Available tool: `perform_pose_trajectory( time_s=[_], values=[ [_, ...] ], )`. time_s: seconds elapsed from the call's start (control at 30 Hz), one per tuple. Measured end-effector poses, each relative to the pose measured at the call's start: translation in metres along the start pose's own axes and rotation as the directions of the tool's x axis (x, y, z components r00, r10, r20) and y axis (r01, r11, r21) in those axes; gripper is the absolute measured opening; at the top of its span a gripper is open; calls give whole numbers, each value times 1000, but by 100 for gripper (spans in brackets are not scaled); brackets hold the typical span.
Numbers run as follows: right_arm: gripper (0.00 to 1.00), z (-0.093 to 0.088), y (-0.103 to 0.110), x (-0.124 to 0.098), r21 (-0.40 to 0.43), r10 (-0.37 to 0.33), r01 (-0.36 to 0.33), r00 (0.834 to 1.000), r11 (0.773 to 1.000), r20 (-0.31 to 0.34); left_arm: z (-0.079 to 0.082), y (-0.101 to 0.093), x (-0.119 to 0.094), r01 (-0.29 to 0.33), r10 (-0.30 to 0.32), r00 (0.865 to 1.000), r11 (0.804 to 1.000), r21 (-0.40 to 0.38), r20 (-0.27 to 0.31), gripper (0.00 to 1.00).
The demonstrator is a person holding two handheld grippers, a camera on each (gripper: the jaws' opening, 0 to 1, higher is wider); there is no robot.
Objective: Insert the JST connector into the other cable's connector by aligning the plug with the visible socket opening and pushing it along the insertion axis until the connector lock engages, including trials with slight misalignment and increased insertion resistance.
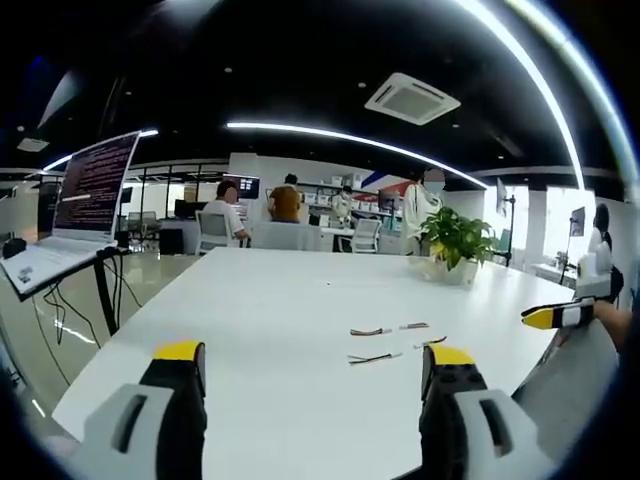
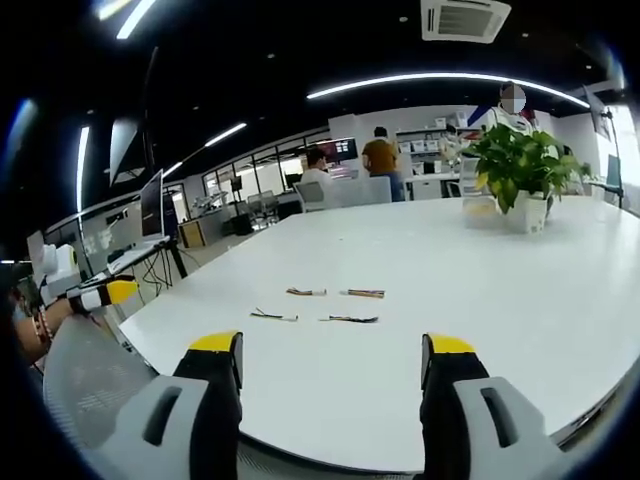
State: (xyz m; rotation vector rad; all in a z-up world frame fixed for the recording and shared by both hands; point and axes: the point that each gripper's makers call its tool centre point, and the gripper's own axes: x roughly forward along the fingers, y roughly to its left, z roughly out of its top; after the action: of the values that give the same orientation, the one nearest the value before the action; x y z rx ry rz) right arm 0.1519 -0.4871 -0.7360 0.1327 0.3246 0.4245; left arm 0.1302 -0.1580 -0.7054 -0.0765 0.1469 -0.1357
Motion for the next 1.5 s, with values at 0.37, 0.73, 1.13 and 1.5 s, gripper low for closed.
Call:
perform_pose_trajectory(
  time_s=[0.37,0.73,1.13,1.5],
  values=[
    [68,-3,0,1,12,1,-1,1000,1000,-19,-1,2,1,-6,6,1000,1000,-2,-3,87],
    [66,-4,2,1,32,13,-12,1000,999,-24,-6,5,2,-19,19,999,1000,0,-30,89],
    [68,-3,2,1,67,19,-17,1000,998,-23,-16,8,2,-37,34,996,999,-34,-87,93],
    [69,-11,4,1,86,49,-42,996,995,-75,-15,8,-1,-37,31,995,998,-56,-96,99]
  ],
)
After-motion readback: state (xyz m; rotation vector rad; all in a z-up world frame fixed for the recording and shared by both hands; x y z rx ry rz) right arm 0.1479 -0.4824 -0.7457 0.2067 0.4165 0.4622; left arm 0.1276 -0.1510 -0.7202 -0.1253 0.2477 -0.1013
